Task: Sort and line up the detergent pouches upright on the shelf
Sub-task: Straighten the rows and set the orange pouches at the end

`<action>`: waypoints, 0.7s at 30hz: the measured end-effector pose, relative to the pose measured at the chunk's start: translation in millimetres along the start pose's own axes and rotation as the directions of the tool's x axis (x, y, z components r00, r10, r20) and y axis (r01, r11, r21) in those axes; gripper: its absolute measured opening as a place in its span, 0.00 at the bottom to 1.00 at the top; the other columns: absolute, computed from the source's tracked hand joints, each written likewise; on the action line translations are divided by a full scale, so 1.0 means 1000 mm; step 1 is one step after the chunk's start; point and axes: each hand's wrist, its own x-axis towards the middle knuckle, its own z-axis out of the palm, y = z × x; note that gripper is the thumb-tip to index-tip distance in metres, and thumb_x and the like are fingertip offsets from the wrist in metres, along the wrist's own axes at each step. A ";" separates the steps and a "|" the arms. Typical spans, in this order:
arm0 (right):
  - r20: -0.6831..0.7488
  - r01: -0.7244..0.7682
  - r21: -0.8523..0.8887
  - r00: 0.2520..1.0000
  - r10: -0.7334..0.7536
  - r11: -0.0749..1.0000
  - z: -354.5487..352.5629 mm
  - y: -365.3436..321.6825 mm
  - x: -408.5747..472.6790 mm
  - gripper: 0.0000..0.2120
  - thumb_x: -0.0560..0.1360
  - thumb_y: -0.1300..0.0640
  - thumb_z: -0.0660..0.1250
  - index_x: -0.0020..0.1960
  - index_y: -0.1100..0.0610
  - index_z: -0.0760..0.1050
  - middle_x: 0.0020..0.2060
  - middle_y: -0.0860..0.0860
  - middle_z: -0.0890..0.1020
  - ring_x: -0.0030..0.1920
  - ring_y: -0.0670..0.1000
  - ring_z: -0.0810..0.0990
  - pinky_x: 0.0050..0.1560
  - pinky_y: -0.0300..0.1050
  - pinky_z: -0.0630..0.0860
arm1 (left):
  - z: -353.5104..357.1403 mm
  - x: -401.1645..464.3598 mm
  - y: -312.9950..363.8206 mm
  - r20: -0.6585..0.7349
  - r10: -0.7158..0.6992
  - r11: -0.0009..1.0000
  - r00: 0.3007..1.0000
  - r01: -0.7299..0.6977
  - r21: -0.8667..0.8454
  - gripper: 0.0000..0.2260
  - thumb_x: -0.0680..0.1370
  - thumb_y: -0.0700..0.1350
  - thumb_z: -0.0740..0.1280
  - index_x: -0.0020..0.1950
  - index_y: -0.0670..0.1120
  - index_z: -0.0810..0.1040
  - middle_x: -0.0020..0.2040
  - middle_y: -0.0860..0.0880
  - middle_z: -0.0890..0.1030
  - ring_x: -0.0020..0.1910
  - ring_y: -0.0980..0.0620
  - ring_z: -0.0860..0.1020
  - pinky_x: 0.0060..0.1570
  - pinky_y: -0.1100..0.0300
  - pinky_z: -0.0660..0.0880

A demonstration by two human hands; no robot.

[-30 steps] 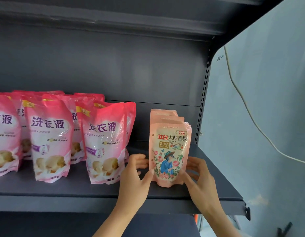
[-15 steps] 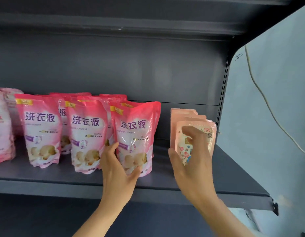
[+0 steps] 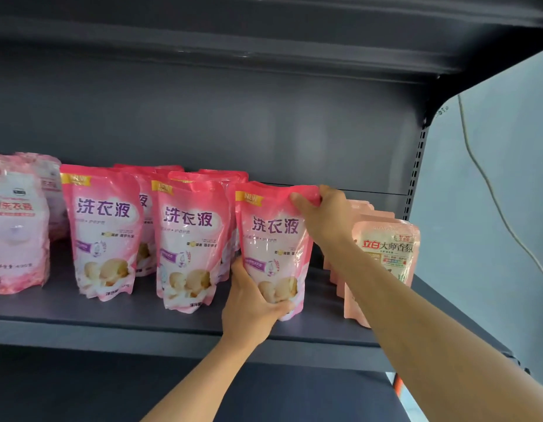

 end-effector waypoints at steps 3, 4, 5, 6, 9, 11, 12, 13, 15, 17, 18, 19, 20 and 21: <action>-0.040 -0.052 0.005 0.998 0.052 0.999 -0.001 0.002 0.007 0.17 0.75 0.52 0.68 0.30 0.54 0.68 0.25 0.47 0.71 0.27 0.46 0.68 0.28 0.40 0.62 | 0.001 -0.004 0.004 0.010 0.045 0.997 0.999 -0.045 0.058 0.41 0.57 0.58 0.75 0.60 0.58 0.51 0.55 0.52 0.74 0.51 0.49 0.75 0.45 0.50 0.77; -0.052 -0.062 -0.003 0.997 0.061 0.998 -0.001 0.002 0.009 0.18 0.75 0.53 0.68 0.29 0.54 0.66 0.24 0.47 0.71 0.26 0.45 0.67 0.27 0.39 0.61 | 0.001 -0.004 0.005 0.006 0.059 0.995 0.998 -0.059 0.078 0.41 0.58 0.56 0.76 0.60 0.57 0.51 0.56 0.55 0.71 0.52 0.50 0.75 0.46 0.52 0.76; -0.066 -0.069 -0.011 0.996 0.068 0.998 -0.001 0.002 0.008 0.19 0.75 0.54 0.67 0.29 0.53 0.65 0.24 0.47 0.69 0.25 0.45 0.66 0.25 0.38 0.60 | 0.001 -0.004 0.005 0.003 0.068 0.993 0.998 -0.068 0.094 0.41 0.59 0.56 0.76 0.60 0.56 0.51 0.57 0.56 0.70 0.53 0.50 0.74 0.46 0.53 0.75; -0.078 -0.072 -0.010 0.994 0.071 0.997 0.000 0.003 0.009 0.19 0.75 0.54 0.67 0.28 0.53 0.64 0.23 0.47 0.69 0.25 0.45 0.65 0.24 0.37 0.59 | 0.001 -0.003 0.005 0.003 0.072 0.992 0.997 -0.072 0.105 0.42 0.59 0.56 0.76 0.61 0.54 0.51 0.57 0.56 0.69 0.54 0.50 0.74 0.46 0.53 0.75; -0.088 -0.066 -0.005 0.994 0.065 0.998 0.002 0.002 0.007 0.18 0.76 0.54 0.66 0.29 0.52 0.66 0.24 0.46 0.70 0.25 0.45 0.66 0.22 0.32 0.59 | 0.000 -0.004 0.004 0.002 0.079 0.990 0.997 -0.079 0.121 0.42 0.59 0.56 0.76 0.62 0.54 0.52 0.58 0.56 0.70 0.54 0.51 0.75 0.47 0.52 0.76; -0.073 -0.053 -0.002 0.996 0.053 0.999 0.002 0.001 0.006 0.18 0.76 0.54 0.66 0.29 0.53 0.66 0.24 0.47 0.70 0.25 0.45 0.66 0.22 0.32 0.58 | -0.001 -0.005 0.003 0.001 0.082 0.989 0.997 -0.081 0.121 0.42 0.59 0.56 0.76 0.62 0.54 0.52 0.59 0.57 0.70 0.54 0.51 0.75 0.48 0.52 0.76; -0.057 -0.050 0.002 0.997 0.050 0.999 0.001 0.001 0.006 0.17 0.76 0.54 0.66 0.30 0.55 0.68 0.24 0.47 0.70 0.25 0.45 0.66 0.23 0.33 0.59 | -0.001 -0.005 0.003 0.001 0.084 0.989 0.996 -0.083 0.122 0.43 0.59 0.56 0.76 0.62 0.54 0.52 0.59 0.57 0.70 0.55 0.51 0.75 0.48 0.52 0.76; -0.039 -0.044 -0.001 0.998 0.044 0.999 0.000 0.000 0.006 0.16 0.76 0.53 0.67 0.32 0.58 0.71 0.26 0.49 0.72 0.26 0.47 0.67 0.25 0.35 0.61 | -0.001 -0.005 0.003 0.001 0.086 0.989 0.996 -0.085 0.122 0.43 0.59 0.56 0.76 0.63 0.53 0.52 0.59 0.57 0.70 0.55 0.51 0.75 0.48 0.52 0.76; 0.004 -0.026 -0.030 1.000 0.026 0.999 -0.003 -0.001 0.007 0.15 0.76 0.53 0.67 0.39 0.64 0.74 0.29 0.52 0.75 0.29 0.50 0.70 0.27 0.39 0.64 | -0.002 -0.005 0.004 0.003 0.093 0.988 0.996 -0.092 0.124 0.45 0.59 0.56 0.77 0.65 0.52 0.51 0.59 0.58 0.68 0.55 0.52 0.74 0.48 0.54 0.76; 0.050 -0.003 -0.078 0.999 0.007 0.997 -0.009 -0.003 0.007 0.14 0.76 0.53 0.66 0.37 0.61 0.71 0.29 0.50 0.73 0.30 0.49 0.70 0.28 0.39 0.63 | -0.003 -0.005 0.004 0.007 0.101 0.987 0.995 -0.101 0.123 0.46 0.60 0.55 0.77 0.67 0.52 0.50 0.58 0.59 0.67 0.55 0.53 0.74 0.47 0.55 0.75; 0.074 0.013 -0.107 0.997 -0.005 0.994 -0.012 -0.003 0.006 0.13 0.76 0.53 0.66 0.36 0.58 0.69 0.29 0.48 0.73 0.30 0.48 0.70 0.29 0.39 0.64 | -0.004 -0.005 0.005 0.007 0.105 0.987 0.994 -0.105 0.119 0.46 0.60 0.55 0.77 0.67 0.52 0.50 0.58 0.59 0.66 0.55 0.53 0.74 0.47 0.56 0.75; 0.093 0.035 -0.124 0.995 -0.023 0.992 -0.016 -0.004 0.005 0.11 0.76 0.54 0.66 0.37 0.57 0.70 0.30 0.48 0.74 0.32 0.48 0.72 0.31 0.39 0.66 | -0.004 -0.005 0.005 0.006 0.107 0.987 0.994 -0.107 0.116 0.46 0.60 0.55 0.77 0.68 0.52 0.50 0.57 0.60 0.66 0.55 0.53 0.74 0.47 0.56 0.75; 0.108 0.050 -0.120 0.994 -0.037 0.991 -0.020 -0.004 0.003 0.08 0.76 0.54 0.66 0.42 0.57 0.72 0.33 0.48 0.76 0.35 0.49 0.74 0.33 0.40 0.69 | -0.004 -0.005 0.005 0.004 0.109 0.987 0.994 -0.109 0.117 0.47 0.60 0.55 0.78 0.68 0.51 0.51 0.57 0.60 0.65 0.56 0.52 0.74 0.47 0.55 0.75; 0.109 0.056 -0.108 0.993 -0.045 0.993 -0.025 -0.005 -0.001 0.06 0.75 0.54 0.66 0.48 0.57 0.73 0.36 0.47 0.77 0.38 0.48 0.76 0.35 0.39 0.72 | -0.005 -0.006 0.005 0.005 0.109 0.987 0.994 -0.108 0.120 0.47 0.60 0.55 0.78 0.69 0.50 0.51 0.58 0.59 0.65 0.57 0.52 0.73 0.48 0.55 0.75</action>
